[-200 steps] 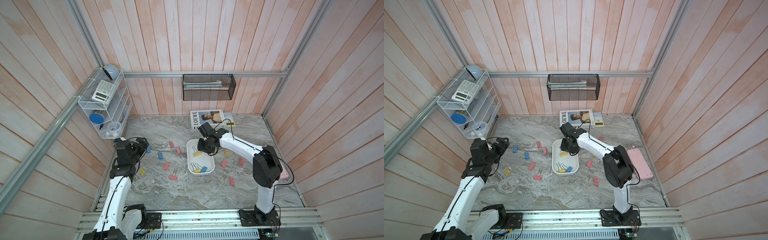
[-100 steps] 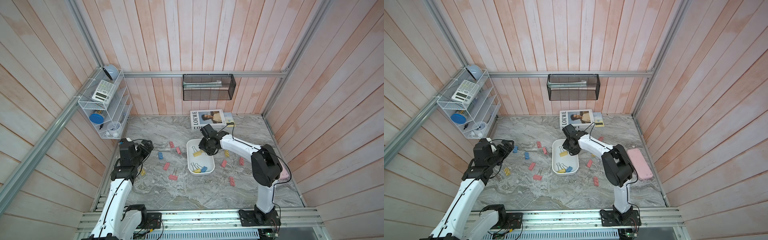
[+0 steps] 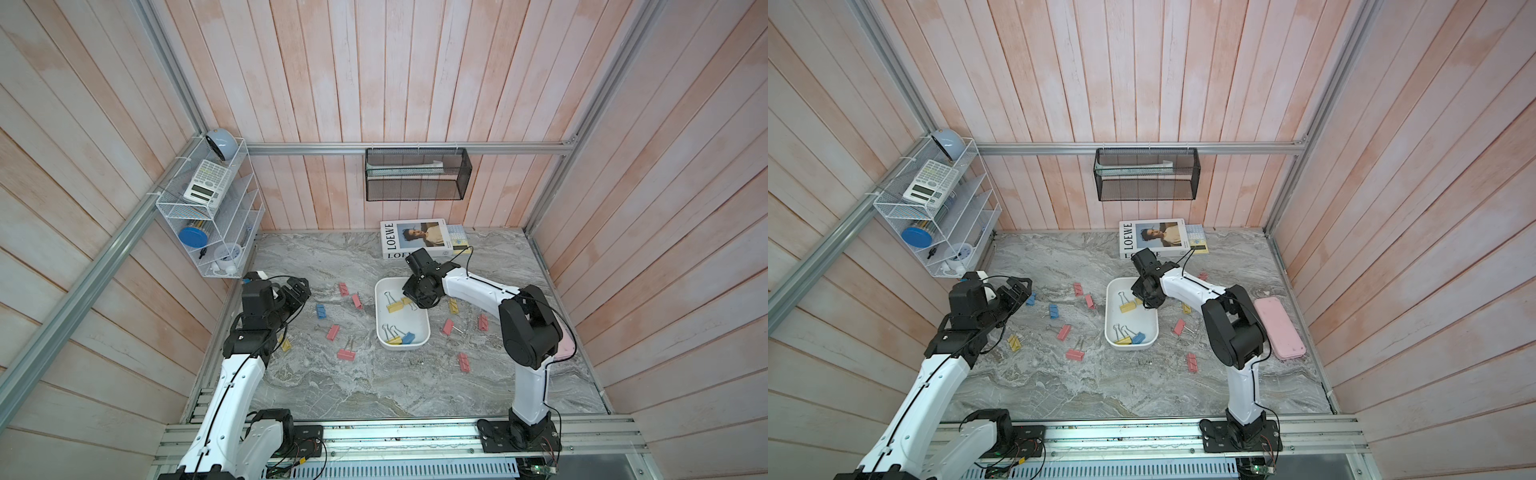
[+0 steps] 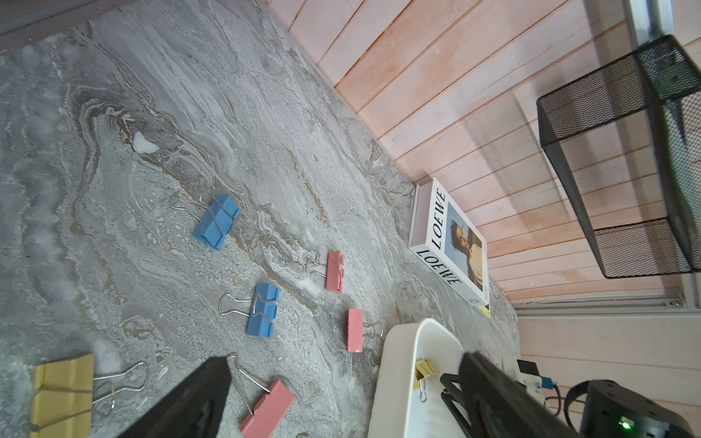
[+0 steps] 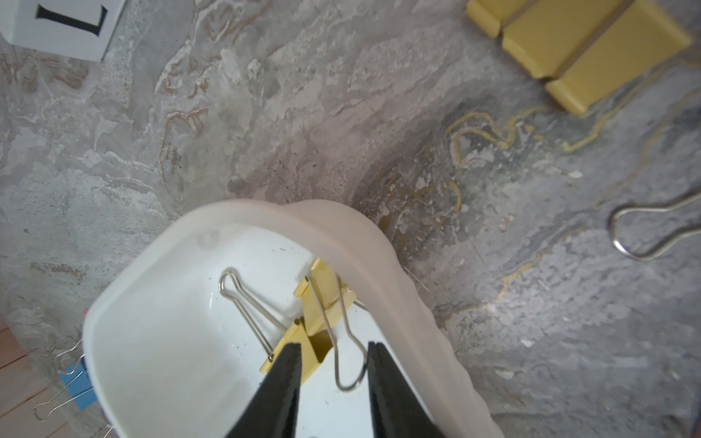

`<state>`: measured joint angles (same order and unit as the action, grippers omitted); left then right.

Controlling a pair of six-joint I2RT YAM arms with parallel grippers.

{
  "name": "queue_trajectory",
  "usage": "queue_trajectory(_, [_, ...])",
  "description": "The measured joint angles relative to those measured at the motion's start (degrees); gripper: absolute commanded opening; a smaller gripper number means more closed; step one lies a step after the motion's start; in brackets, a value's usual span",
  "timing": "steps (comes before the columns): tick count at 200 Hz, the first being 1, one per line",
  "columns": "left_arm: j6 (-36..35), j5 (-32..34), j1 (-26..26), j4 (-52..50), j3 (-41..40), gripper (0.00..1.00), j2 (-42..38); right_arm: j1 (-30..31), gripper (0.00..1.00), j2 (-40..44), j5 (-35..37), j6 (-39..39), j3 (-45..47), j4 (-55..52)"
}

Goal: Take out the binder clips from the storage box
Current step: Pick up the binder clip from the storage box, then place the binder clip at the center of the board.

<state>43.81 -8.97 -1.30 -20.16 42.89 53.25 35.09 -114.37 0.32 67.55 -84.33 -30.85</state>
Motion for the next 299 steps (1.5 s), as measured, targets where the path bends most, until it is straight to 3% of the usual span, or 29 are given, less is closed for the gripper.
queue_trajectory(13, [-0.28, 0.0, 0.0, 0.0, 0.24, 1.0, 0.02, -0.24, 0.18, -0.72, -0.17, -0.04, -0.24, 0.13])
queue_trajectory(40, [-0.74, 0.0, 0.0, -0.04, 0.31, 1.0, 0.13, -0.66, 0.14, -1.84, -0.52, 0.46, -1.01, 1.22])
queue_trajectory(61, [-0.94, 0.02, 0.04, -0.13, 0.61, 1.0, 0.39, -0.81, 0.0, -1.9, -0.81, 0.28, -1.46, 1.9])
queue_trajectory(139, [-0.81, 0.02, 0.15, -0.55, 0.74, 1.0, 0.44, -0.63, 0.0, -0.42, -1.81, -1.42, -1.46, 2.4])
queue_trajectory(198, [2.32, -1.29, 0.24, -0.28, 0.9, 1.0, 0.81, -1.62, 0.0, 15.47, -1.57, -5.35, 3.04, 4.55])
queue_trajectory(233, [2.95, -1.97, 2.54, 0.0, 1.42, 1.0, 1.81, -9.38, 0.0, 24.94, -1.92, -7.02, 12.0, 7.06])
queue_trajectory(299, [3.98, 0.02, 11.52, 0.0, 5.11, 0.94, 6.08, -27.39, 0.0, 36.33, -1.9, -9.11, 31.47, 11.91])
